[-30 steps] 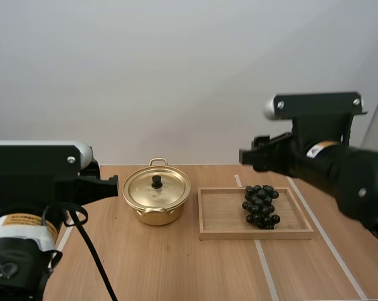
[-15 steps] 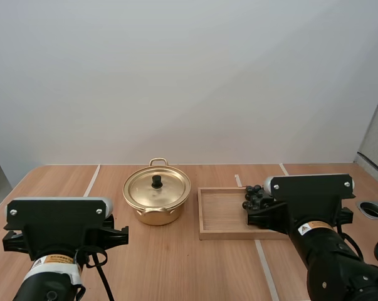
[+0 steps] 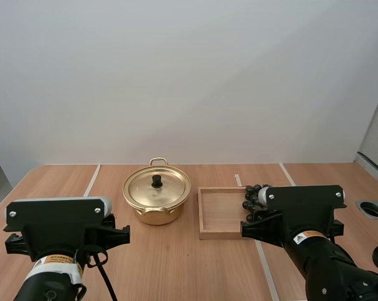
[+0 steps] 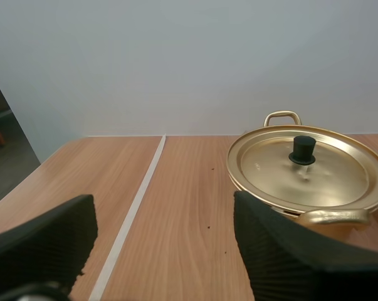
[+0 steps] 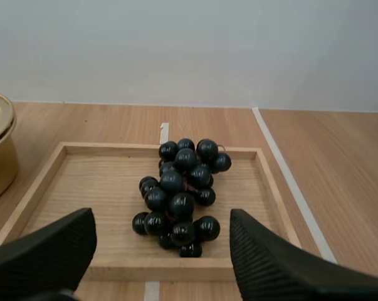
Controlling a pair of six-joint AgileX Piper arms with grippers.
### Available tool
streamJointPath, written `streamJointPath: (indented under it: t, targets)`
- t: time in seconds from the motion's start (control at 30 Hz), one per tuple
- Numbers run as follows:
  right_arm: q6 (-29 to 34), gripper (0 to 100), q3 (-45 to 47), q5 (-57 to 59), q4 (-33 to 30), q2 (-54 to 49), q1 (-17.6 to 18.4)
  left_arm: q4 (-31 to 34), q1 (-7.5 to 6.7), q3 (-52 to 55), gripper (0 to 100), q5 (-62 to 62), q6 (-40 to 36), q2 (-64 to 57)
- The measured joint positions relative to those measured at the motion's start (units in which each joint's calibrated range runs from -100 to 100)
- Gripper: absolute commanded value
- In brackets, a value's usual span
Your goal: Open the pot, put the pineapple inside, and close it
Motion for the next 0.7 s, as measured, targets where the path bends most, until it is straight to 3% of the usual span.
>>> streamJointPath:
  t: [0.37, 0.53, 0.7]
  targets:
    - [0.0, 100, 0.1, 19.7, -4.9, -11.0, 0.1, -4.5, 0.4, 1.6, 100, -3.5, 0.8, 0.0]
    - [1.5, 100, 0.3, 29.5, -5.3, -25.5, 0.1, -8.7, 1.96, 1.8, 100, -5.4, 9.6, 0.0]
    - [3.7, 100, 0.3, 31.8, -5.3, -27.6, 0.1, -17.5, 2.14, 1.8, 100, -8.0, 19.2, 0.0]
